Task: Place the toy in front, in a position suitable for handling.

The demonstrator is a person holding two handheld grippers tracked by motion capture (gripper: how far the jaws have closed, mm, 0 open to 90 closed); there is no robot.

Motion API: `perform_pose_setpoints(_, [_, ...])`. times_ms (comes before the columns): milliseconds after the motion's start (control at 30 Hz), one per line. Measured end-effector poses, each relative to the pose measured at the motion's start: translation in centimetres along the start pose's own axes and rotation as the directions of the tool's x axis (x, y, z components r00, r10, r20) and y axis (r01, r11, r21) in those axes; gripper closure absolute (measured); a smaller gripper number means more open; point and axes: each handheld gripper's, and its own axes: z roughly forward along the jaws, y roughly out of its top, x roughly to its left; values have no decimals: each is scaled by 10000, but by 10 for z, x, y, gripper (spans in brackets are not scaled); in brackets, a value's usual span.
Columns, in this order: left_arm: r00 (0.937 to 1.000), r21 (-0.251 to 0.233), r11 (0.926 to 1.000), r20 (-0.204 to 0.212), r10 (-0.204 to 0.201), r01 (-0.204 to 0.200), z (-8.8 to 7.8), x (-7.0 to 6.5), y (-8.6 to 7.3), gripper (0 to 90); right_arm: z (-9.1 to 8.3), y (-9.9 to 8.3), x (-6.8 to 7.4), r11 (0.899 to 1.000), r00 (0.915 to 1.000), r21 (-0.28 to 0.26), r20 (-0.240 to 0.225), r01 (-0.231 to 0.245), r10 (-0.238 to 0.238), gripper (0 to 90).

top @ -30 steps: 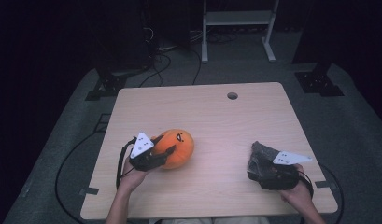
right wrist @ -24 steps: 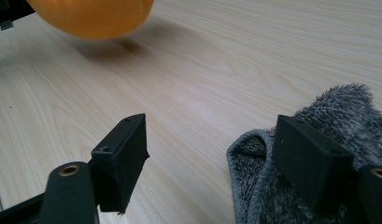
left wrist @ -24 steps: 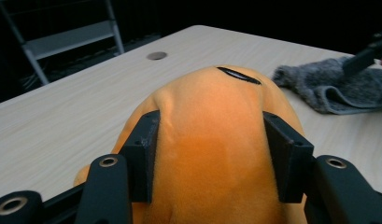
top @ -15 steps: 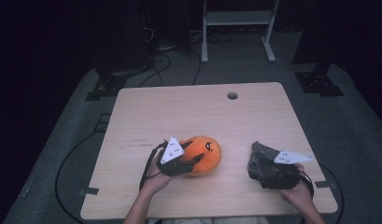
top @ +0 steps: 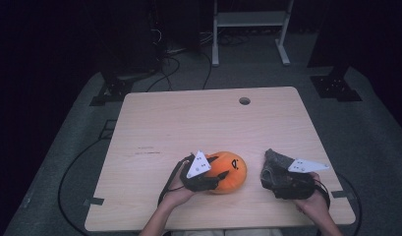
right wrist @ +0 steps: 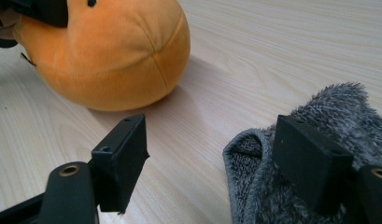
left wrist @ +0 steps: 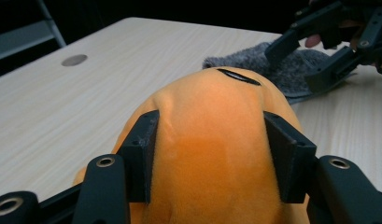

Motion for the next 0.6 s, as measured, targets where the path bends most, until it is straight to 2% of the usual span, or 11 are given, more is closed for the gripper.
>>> perform_pose_setpoints(100, [9996,26,10000,276,32,-32,6,-4,-4,393,1,0,0,10000,10000,17,-17,55,-55,252])
perform_pose_setpoints(200, [9996,87,9999,279,110,-113,5,-3,-3,278,1,1,0,10000,10000,15,-11,17,-17,253])
perform_pose_setpoints(233, [9994,22,10000,332,-68,67,2,1,-2,228,1,1,-1,10000,10000,2,11,-18,18,252])
perform_pose_setpoints(267, [9994,22,10000,332,-68,67,2,1,-2,204,1,1,-1,10000,10000,2,11,-18,18,252])
perform_pose_setpoints(300, [9991,-108,9995,313,-280,284,-4,7,0,183,0,1,-2,10000,10000,-29,68,-33,34,252])
perform_pose_setpoints(333, [9991,-108,9995,313,-280,284,-4,7,0,169,0,1,-2,10000,10000,-29,68,-33,34,252])
perform_pose_setpoints(367, [9987,-342,9982,143,-490,495,-12,15,3,157,-2,1,-4,9999,9998,-89,131,-127,128,253])
perform_pose_setpoints(500, [9982,-634,9962,-24,-595,592,-22,23,4,143,-5,-1,-8,9995,9993,-142,249,-271,275,252])
perform_pose_setpoints(600, [9980,-616,9963,-151,-610,600,-27,27,3,141,-7,0,-12,9990,9985,-226,378,-386,394,253])
